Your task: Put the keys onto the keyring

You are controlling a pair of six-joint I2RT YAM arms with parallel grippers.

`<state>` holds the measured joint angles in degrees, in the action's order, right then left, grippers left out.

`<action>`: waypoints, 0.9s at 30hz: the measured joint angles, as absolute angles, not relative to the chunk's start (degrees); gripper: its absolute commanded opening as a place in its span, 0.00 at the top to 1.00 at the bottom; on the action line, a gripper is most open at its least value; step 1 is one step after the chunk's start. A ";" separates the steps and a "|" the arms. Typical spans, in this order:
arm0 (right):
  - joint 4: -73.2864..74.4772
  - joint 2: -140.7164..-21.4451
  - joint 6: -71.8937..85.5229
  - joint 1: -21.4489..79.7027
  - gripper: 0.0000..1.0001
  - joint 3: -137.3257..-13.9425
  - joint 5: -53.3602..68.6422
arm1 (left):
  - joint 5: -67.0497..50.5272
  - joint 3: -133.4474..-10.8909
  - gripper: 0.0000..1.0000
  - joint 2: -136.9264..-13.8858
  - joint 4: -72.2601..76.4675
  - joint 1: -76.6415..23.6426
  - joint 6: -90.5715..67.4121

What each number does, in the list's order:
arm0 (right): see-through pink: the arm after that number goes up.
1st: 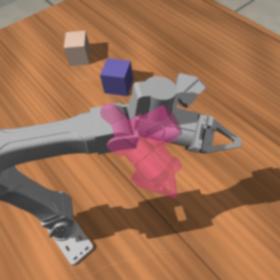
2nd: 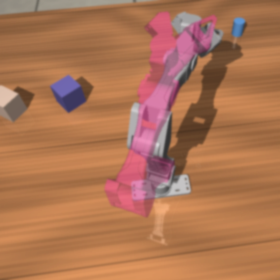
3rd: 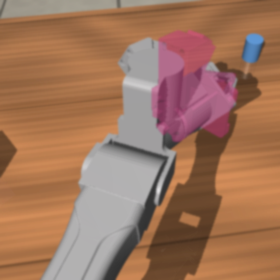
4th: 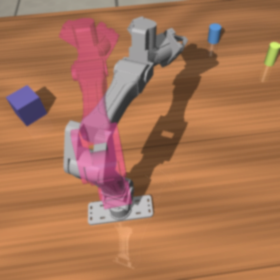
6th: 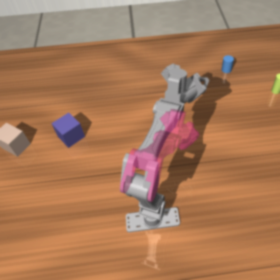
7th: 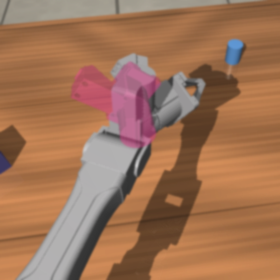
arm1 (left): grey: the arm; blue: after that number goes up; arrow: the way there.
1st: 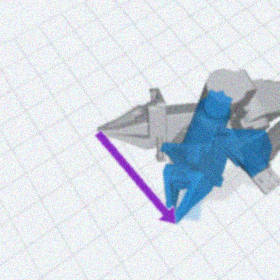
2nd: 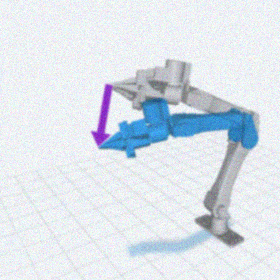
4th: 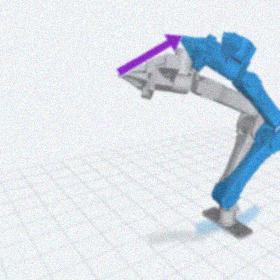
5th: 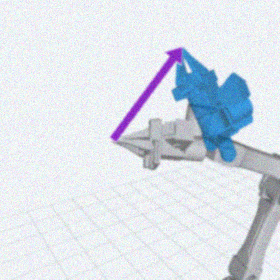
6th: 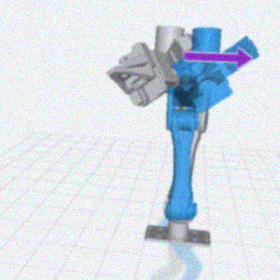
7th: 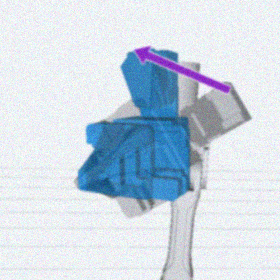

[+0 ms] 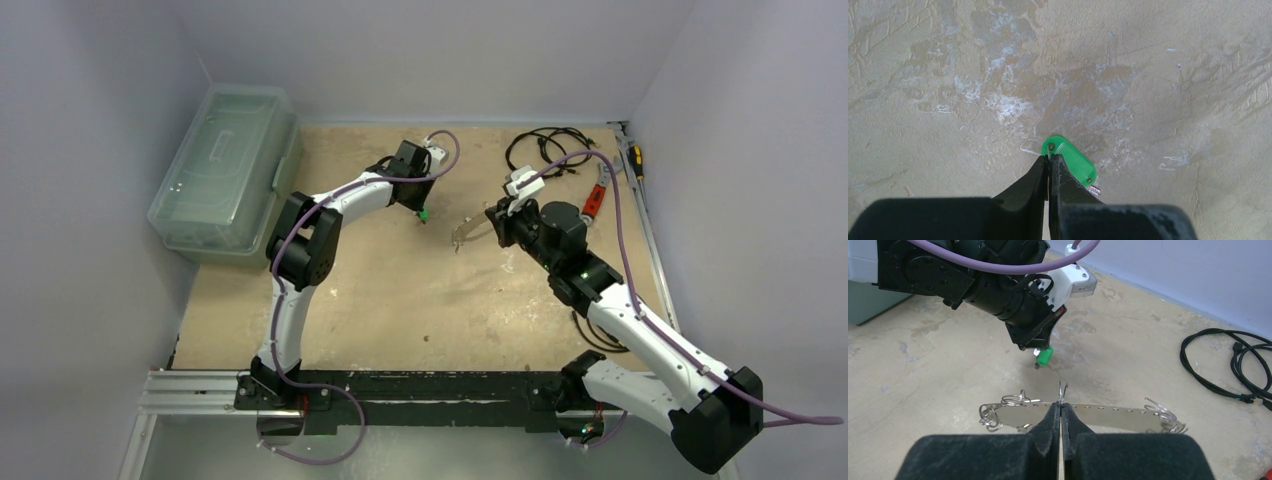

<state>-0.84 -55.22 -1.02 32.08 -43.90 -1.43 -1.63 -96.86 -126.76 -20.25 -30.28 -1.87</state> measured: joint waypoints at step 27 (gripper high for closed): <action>-1.72 -55.42 -1.02 32.08 1.00 -43.90 1.85 | -5.23 -81.60 1.00 -101.30 -15.27 -30.46 -1.21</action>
